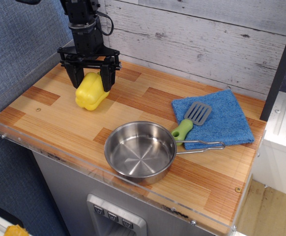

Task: Take the yellow pepper out of the pot and place it to the top left.

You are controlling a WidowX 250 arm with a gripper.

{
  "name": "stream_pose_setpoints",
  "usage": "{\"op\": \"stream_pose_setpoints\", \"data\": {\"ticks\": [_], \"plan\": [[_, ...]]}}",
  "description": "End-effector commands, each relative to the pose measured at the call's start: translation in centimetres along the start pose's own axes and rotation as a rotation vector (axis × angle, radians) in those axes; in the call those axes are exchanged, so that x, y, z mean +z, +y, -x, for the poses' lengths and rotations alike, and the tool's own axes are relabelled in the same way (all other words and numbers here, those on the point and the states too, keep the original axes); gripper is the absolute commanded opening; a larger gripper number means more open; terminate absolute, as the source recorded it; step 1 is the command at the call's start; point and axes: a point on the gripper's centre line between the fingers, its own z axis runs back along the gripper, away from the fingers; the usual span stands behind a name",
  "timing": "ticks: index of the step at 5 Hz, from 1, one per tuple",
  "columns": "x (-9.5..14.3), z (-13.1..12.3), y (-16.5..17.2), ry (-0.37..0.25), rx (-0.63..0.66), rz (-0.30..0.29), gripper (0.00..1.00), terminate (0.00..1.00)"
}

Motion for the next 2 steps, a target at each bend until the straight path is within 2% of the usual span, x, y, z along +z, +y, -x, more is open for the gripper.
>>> {"op": "stream_pose_setpoints", "data": {"ticks": [1,2], "plan": [[1.5,1.3,-0.2,-0.009,0.009,0.006,1.00,0.00],[3.0,2.1,-1.0,-0.020,-0.007,0.017,1.00,0.00]]}}
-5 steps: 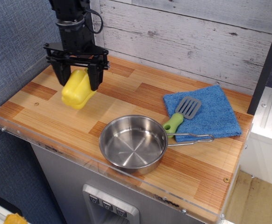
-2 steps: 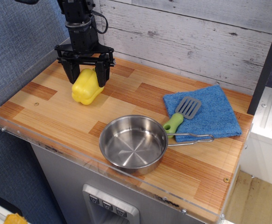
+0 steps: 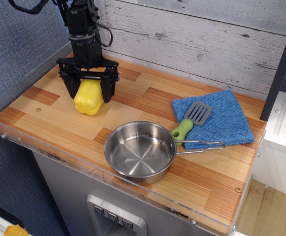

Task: Take the yellow pepper out of the pot and place it to the top left.

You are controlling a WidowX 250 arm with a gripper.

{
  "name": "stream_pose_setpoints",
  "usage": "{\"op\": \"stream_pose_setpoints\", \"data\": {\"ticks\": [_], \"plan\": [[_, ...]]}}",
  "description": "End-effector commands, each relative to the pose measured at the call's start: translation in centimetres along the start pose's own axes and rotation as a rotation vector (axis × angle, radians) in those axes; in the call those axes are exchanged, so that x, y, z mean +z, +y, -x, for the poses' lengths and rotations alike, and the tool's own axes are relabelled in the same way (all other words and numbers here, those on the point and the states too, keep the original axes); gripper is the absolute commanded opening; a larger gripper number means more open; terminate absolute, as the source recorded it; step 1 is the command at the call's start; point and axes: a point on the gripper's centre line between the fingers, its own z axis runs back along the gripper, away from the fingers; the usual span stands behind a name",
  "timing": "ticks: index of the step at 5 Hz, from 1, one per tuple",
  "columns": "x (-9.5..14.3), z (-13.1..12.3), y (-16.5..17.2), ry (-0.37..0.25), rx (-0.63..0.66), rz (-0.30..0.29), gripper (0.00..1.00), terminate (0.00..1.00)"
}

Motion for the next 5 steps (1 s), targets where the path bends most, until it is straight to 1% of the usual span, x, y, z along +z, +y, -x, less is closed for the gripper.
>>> {"op": "stream_pose_setpoints", "data": {"ticks": [1,2,3,4,5], "plan": [[7.0,1.4,-1.3,-0.138,-0.021,0.020,1.00,0.00],[9.7,1.9,-1.4,-0.190,-0.007,0.021,1.00,0.00],[10.6,2.2,-1.4,-0.181,0.003,0.042,1.00,0.00],[11.8,2.8,-2.0,-0.202,-0.010,0.036,1.00,0.00],[13.0,3.3,-2.5,-0.214,-0.023,0.024,1.00,1.00]]}}
